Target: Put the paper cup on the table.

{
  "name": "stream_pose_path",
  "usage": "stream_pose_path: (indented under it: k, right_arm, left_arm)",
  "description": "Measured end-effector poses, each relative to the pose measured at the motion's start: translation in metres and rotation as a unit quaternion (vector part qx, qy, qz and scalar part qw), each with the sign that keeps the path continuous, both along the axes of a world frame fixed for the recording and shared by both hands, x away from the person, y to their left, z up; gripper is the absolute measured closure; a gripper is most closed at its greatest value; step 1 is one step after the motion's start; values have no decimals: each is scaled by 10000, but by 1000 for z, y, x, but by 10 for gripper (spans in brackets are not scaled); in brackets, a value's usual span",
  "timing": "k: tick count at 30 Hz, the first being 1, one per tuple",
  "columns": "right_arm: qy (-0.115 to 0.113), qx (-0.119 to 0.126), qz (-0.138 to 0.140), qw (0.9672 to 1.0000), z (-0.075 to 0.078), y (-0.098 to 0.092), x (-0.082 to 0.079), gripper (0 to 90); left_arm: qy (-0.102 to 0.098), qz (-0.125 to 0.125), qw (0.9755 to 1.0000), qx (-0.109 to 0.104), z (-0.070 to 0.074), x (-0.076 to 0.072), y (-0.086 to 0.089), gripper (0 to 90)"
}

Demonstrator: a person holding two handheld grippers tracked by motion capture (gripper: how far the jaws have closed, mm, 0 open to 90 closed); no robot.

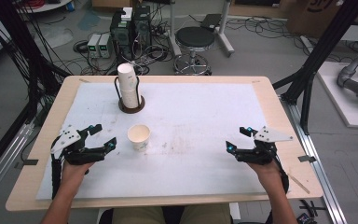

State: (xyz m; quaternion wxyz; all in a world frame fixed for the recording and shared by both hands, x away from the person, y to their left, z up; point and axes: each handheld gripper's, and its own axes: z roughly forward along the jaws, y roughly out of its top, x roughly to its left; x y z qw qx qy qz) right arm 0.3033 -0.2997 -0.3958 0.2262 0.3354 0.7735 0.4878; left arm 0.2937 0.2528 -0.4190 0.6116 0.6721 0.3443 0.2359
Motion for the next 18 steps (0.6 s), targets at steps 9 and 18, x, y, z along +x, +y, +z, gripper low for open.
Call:
stream_pose_path:
  k: [9, 18]
  right_arm:
    - [-22, -18, 17, 10000, -1, 0, 1, 207]
    - [5, 15, 23, 10000, -1, 0, 1, 207]
  left_arm:
    - [13, 19, 10000, 14, -1, 0, 1, 169]
    - [8, 48, 10000, 29, -1, 1, 1, 169]
